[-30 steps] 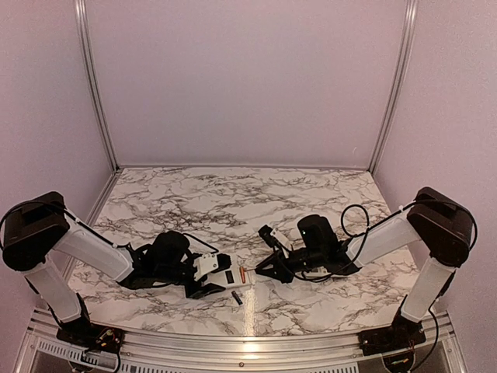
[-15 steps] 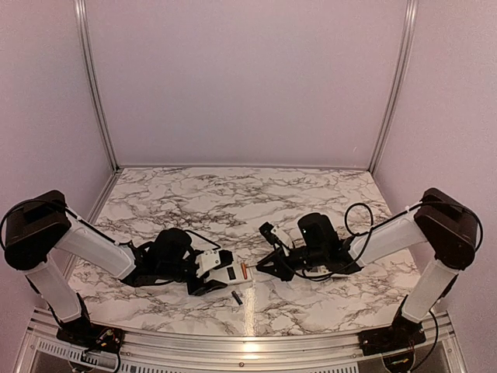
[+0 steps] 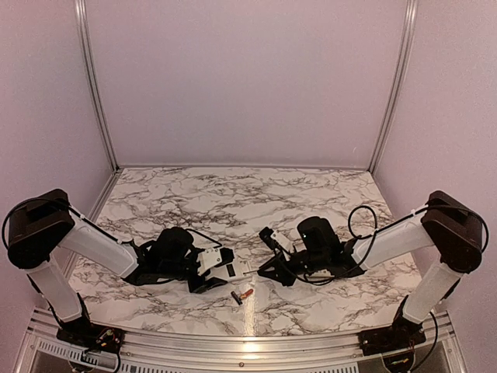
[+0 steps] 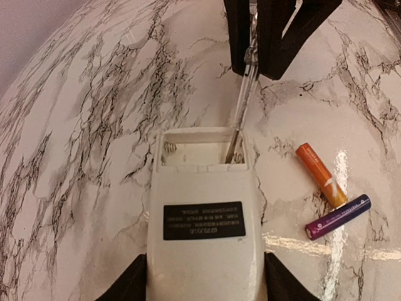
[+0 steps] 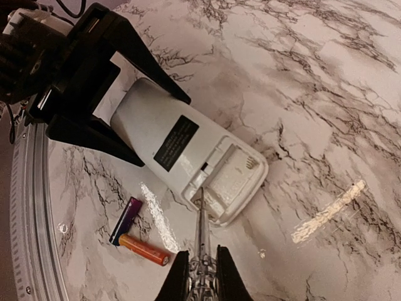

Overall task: Unload the batteries from the remote control
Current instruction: Remove the battery from the remote control without the battery cover.

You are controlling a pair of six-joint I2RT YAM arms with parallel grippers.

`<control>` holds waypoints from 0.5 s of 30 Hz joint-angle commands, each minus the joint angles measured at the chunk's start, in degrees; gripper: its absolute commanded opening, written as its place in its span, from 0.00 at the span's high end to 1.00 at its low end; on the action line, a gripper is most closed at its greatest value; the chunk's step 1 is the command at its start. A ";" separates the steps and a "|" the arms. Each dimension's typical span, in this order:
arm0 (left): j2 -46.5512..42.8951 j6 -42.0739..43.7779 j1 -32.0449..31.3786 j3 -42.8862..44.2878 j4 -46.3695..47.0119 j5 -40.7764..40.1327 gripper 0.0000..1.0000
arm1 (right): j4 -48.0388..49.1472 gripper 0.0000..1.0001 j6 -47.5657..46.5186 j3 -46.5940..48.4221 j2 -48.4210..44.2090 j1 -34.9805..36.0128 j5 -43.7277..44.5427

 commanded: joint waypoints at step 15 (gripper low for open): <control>-0.13 0.80 0.50 2.18 5.60 -3.81 1.00 | 1.21 1.00 1.22 1.31 -1.86 3.13 -3.40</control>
